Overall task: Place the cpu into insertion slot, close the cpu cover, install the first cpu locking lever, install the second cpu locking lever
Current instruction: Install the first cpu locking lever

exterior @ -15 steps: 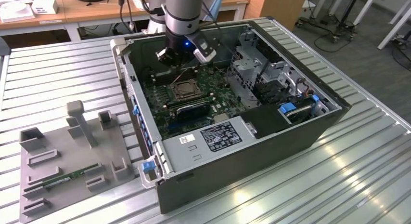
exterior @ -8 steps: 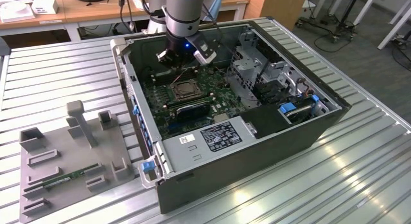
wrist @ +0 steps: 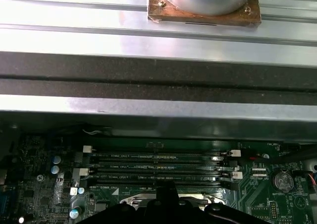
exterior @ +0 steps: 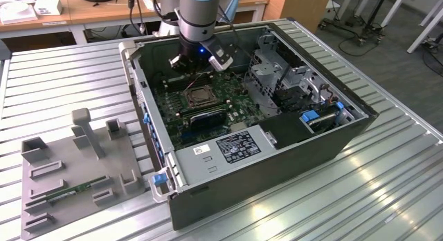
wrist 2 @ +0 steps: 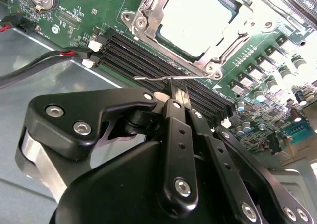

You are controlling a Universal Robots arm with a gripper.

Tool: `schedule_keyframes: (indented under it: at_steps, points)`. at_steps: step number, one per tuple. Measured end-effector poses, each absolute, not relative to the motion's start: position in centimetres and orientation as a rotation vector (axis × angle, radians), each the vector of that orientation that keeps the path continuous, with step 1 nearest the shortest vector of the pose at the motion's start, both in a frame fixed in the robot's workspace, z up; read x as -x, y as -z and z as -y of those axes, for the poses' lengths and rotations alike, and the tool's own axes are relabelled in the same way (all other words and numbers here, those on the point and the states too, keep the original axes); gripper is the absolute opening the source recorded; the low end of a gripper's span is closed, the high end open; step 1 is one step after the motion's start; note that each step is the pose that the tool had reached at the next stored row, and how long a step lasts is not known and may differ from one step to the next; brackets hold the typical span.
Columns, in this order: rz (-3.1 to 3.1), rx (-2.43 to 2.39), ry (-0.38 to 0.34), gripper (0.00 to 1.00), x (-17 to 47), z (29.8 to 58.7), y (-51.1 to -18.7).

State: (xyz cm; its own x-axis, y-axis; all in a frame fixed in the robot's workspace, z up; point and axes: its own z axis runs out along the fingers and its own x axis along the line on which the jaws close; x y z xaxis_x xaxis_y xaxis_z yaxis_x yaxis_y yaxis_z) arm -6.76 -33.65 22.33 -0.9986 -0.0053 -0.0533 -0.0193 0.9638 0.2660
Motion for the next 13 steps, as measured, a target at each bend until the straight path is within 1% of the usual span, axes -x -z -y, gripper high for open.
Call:
schedule_keyframes:
  at_steps: [13]
  points:
    - [-3.061,0.019,-0.421,0.11,6.69,33.56,-22.10]
